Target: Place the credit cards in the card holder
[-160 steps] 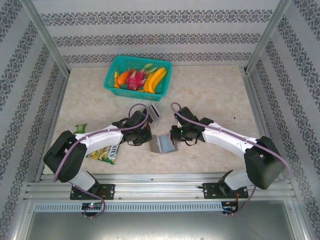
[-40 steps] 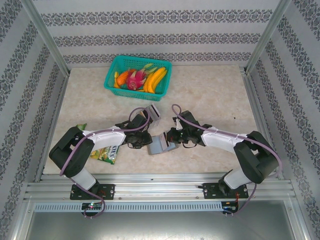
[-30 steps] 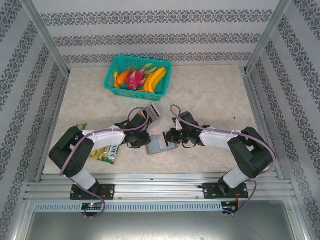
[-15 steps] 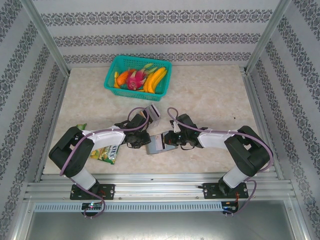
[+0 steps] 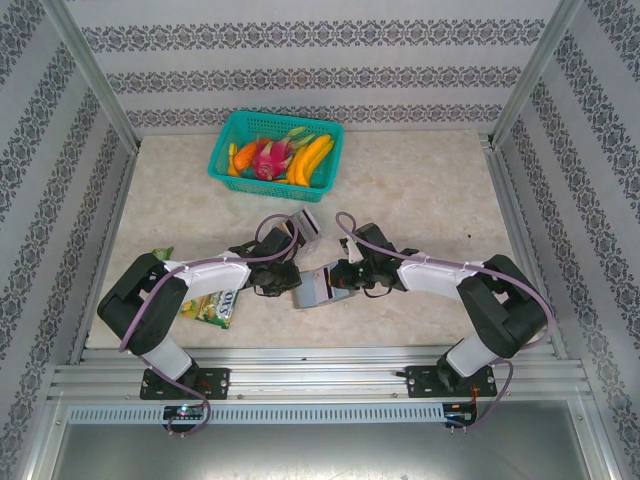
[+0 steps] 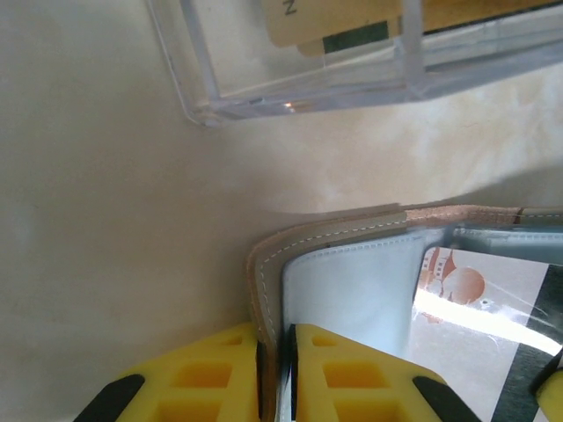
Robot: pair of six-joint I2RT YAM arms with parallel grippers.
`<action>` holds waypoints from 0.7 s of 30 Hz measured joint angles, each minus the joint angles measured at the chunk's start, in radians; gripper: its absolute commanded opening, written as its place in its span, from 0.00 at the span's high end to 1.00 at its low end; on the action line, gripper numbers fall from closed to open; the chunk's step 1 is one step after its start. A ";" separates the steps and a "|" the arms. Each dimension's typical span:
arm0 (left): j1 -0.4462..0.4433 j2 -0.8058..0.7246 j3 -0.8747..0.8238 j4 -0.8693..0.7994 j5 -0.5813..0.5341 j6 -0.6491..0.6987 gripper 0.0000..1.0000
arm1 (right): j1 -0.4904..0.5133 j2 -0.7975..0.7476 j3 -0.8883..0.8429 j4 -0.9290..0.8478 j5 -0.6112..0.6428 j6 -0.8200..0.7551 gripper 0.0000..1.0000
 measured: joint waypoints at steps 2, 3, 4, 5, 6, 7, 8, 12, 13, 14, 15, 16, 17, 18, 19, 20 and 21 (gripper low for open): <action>0.000 0.000 0.000 0.000 0.000 0.000 0.84 | -0.004 0.000 0.002 -0.010 -0.005 -0.004 1.00; 0.000 0.000 0.000 0.000 0.000 0.000 0.84 | -0.006 0.000 0.005 -0.017 -0.007 -0.005 1.00; 0.000 0.000 0.000 0.000 0.000 0.000 0.84 | -0.007 0.000 0.010 -0.024 -0.010 -0.008 1.00; 0.000 0.000 0.000 0.000 0.000 0.000 0.84 | -0.007 0.001 0.014 -0.028 -0.011 -0.011 1.00; 0.000 0.000 0.000 0.000 0.000 0.000 0.84 | -0.007 0.002 0.018 -0.029 -0.014 -0.012 1.00; 0.000 0.000 0.000 0.000 0.000 0.000 0.84 | -0.007 0.006 0.023 -0.030 -0.018 -0.016 1.00; 0.000 0.000 0.000 0.000 0.000 0.000 0.84 | -0.007 0.014 0.031 -0.037 -0.022 -0.019 1.00; 0.000 0.000 0.000 0.000 0.000 0.000 0.83 | -0.007 0.060 0.065 -0.053 -0.040 -0.027 1.00; 0.000 0.000 0.000 0.000 0.000 0.000 0.83 | -0.007 0.069 0.069 -0.052 -0.048 -0.027 1.00; 0.000 0.000 0.000 0.001 0.000 0.000 0.83 | -0.007 0.078 0.072 -0.052 -0.054 -0.027 1.00; 0.000 0.000 0.000 0.001 0.000 0.000 0.83 | -0.007 0.087 0.076 -0.055 -0.058 -0.027 1.00; 0.000 0.000 0.000 0.001 0.000 0.000 0.83 | -0.007 0.095 0.081 -0.057 -0.062 -0.029 1.00; 0.000 0.000 0.000 0.001 0.000 0.000 0.83 | -0.007 0.103 0.085 -0.056 -0.066 -0.030 1.00; 0.000 0.000 0.000 0.001 0.000 0.000 0.83 | -0.007 0.105 0.086 -0.056 -0.068 -0.030 1.00; 0.000 0.000 0.000 0.001 0.000 0.000 0.83 | -0.007 0.108 0.089 -0.057 -0.070 -0.030 1.00; 0.000 0.000 0.000 0.001 0.000 0.000 0.83 | -0.007 0.111 0.092 -0.059 -0.072 -0.030 1.00; 0.000 0.000 0.000 0.001 0.000 0.000 0.83 | -0.007 0.113 0.095 -0.059 -0.074 -0.030 1.00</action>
